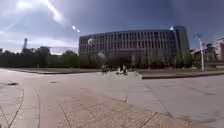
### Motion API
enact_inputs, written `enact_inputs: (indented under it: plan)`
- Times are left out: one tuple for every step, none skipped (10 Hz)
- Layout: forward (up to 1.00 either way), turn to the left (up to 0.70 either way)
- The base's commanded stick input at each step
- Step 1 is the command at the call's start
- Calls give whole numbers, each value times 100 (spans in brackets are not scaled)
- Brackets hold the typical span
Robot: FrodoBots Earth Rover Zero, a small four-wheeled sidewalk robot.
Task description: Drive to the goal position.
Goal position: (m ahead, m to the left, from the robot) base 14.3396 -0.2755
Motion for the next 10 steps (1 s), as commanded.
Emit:
enact_inputs:
  plan:
    - [50,0]
    - [50,0]
    - [50,0]
    - [50,0]
    - [50,0]
    - [50,0]
    - [50,0]
    - [50,0]
    - [50,0]
    - [50,0]
